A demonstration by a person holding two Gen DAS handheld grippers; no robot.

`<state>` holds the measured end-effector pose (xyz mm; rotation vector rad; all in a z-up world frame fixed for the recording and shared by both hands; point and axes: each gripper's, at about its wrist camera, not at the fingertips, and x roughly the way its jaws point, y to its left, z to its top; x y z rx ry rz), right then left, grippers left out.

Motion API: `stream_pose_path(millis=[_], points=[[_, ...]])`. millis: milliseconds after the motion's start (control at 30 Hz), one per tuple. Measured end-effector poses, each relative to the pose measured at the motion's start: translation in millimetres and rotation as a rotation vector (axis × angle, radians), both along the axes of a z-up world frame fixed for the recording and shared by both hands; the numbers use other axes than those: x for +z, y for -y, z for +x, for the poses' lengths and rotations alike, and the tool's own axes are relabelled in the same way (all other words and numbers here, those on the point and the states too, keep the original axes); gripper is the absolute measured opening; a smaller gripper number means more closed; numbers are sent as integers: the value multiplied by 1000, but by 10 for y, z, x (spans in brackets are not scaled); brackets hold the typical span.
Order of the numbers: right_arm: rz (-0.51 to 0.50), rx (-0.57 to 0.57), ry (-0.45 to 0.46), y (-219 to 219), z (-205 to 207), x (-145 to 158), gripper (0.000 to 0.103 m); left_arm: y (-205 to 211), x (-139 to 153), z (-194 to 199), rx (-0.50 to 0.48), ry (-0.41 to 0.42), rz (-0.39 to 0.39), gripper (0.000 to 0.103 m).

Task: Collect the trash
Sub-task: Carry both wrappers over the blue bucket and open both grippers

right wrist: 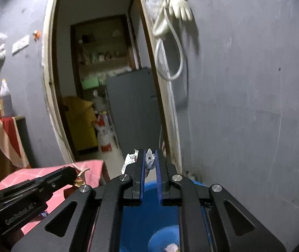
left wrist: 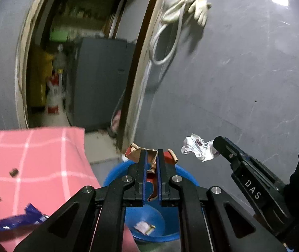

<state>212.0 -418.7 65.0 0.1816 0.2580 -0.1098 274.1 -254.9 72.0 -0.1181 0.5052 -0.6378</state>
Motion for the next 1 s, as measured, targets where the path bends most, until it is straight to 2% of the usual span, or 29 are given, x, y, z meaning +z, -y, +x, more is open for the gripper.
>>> stream_pose_path(millis=[333,400,467,567,733,867,933,967,1000], points=[[90,-4,-118,160,183,-160,9,82,-274,248,2,-160,19,7],[106,-3,-132,180,217,-172,10,79,-311,281,0,-187,12,11],[120,-2,-146,205,238,-190,12,66,-323,292,4,-199,6,20],[131,-1,-144,228,227,-194,31,18,-293,270,6,-192,-5,25],[125,1,-120,206,206,-154,33,-123,-230,219,36,-166,-14,33],[116,10,-78,161,148,-109,50,-326,-122,128,84,-107,-21,46],[108,20,-45,134,102,-67,52,-457,-59,82,112,-74,-24,53],[103,24,-33,116,86,-48,57,-518,-32,51,125,-59,-26,59],[98,28,-17,96,64,-28,69,-590,3,23,142,-39,-28,62]])
